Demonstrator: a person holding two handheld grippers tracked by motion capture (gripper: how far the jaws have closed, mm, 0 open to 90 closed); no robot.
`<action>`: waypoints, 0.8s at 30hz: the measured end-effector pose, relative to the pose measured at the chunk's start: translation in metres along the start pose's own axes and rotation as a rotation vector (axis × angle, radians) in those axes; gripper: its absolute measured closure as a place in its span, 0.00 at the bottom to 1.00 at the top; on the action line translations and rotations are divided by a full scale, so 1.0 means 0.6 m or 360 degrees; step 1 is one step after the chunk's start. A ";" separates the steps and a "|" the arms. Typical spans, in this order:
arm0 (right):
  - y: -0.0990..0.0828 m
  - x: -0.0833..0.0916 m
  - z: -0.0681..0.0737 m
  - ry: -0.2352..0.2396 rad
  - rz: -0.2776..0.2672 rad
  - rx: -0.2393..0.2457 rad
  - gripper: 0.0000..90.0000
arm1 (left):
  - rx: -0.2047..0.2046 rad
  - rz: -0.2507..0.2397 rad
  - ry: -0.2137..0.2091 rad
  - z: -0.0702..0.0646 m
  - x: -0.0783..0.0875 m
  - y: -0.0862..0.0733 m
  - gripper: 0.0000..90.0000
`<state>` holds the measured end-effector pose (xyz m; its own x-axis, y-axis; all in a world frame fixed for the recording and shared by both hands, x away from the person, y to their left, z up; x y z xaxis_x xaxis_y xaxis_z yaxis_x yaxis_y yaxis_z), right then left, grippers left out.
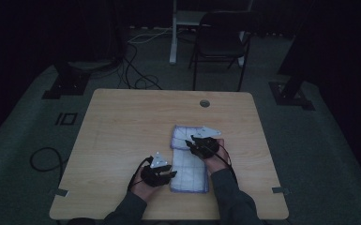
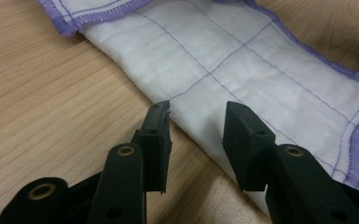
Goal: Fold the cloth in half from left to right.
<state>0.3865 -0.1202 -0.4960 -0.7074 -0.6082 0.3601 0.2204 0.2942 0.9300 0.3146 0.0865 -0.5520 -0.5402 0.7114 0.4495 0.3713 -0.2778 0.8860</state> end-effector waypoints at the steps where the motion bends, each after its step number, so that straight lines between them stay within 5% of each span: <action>1: 0.001 -0.003 0.002 0.0003 0.0005 0.0004 0.71 | 0.0001 0.0000 0.0004 -0.001 0.000 0.000 0.68; 17: 0.005 -0.057 0.024 0.0096 0.0064 0.0048 0.62 | -0.0010 0.0002 0.0033 -0.003 -0.001 -0.001 0.61; 24: -0.012 -0.087 0.035 0.0120 0.0156 0.0060 0.55 | -0.0032 0.0010 0.0055 -0.005 0.001 -0.001 0.59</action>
<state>0.4076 -0.0748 -0.5229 -0.6310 -0.6286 0.4548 0.2594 0.3815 0.8872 0.3120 0.0851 -0.5521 -0.5640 0.6870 0.4582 0.3598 -0.2950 0.8852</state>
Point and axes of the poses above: each handheld gripper's, and its own axes: x roughly backward along the jaws, y roughly out of its top, z roughly to its left, the point moved 1 cm from there along -x, roughly forward along the jaws, and after that the axes turned 14 degrees about -z, right-handed, at the moved point
